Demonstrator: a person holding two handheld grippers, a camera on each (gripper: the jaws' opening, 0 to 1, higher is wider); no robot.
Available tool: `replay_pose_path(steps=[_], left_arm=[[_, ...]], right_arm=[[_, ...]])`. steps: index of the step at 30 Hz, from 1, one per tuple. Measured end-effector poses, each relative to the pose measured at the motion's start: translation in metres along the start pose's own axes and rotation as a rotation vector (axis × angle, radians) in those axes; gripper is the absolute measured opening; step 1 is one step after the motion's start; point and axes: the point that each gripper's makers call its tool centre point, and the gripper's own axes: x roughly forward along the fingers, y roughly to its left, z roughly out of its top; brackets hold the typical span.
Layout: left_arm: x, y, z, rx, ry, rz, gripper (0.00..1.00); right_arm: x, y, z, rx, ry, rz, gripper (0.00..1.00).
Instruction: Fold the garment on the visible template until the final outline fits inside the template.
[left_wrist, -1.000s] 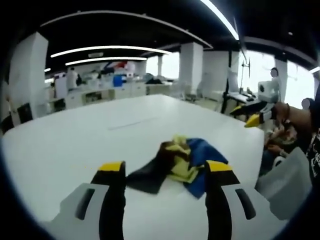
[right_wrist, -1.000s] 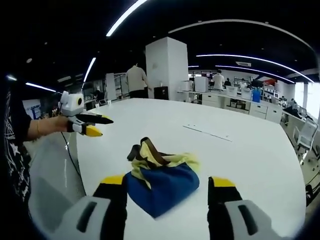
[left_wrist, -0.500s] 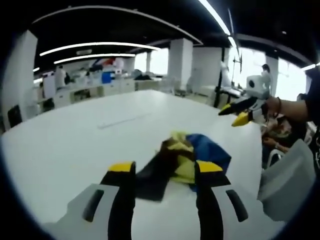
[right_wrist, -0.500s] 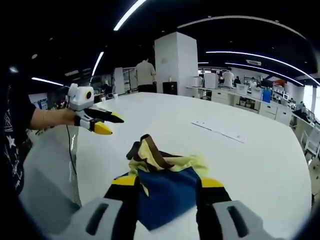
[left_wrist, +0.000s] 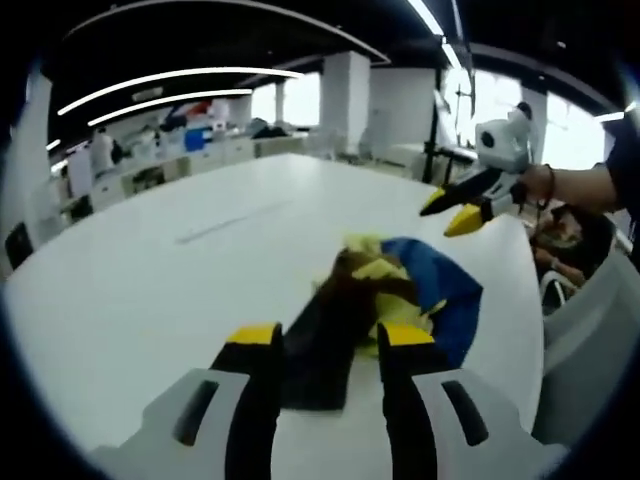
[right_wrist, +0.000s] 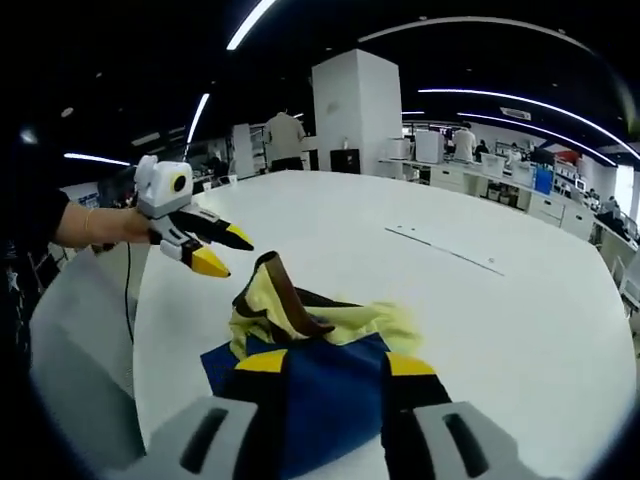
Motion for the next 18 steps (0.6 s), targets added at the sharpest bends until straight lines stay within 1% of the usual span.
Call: replay_pose_path(steps=[7,13,15,17,18], left_arm=[[0.022,-0.001,-0.007,0.022,0.035,-0.034,0.33],[0.035,0.001,-0.01,0.032,0.05,-0.06,0.29],[0.039,-0.001,-0.011,0.044,0.055,-0.082,0.26],[0.042,-0.003,-0.012,0.055,0.067,-0.101,0.2],[0.044,-0.003,-0.013,0.058,0.07,-0.106,0.18]], right_arm=[[0.02,-0.017,-0.008,0.023,0.026,-0.005,0.31],[0.038,-0.022,-0.008,0.038,0.037,0.019,0.3],[0.044,-0.026,-0.008,0.042,0.039,0.02,0.3],[0.048,-0.028,-0.007,0.049,0.039,0.025,0.3],[0.052,-0.028,-0.007,0.056,0.038,0.032,0.29]])
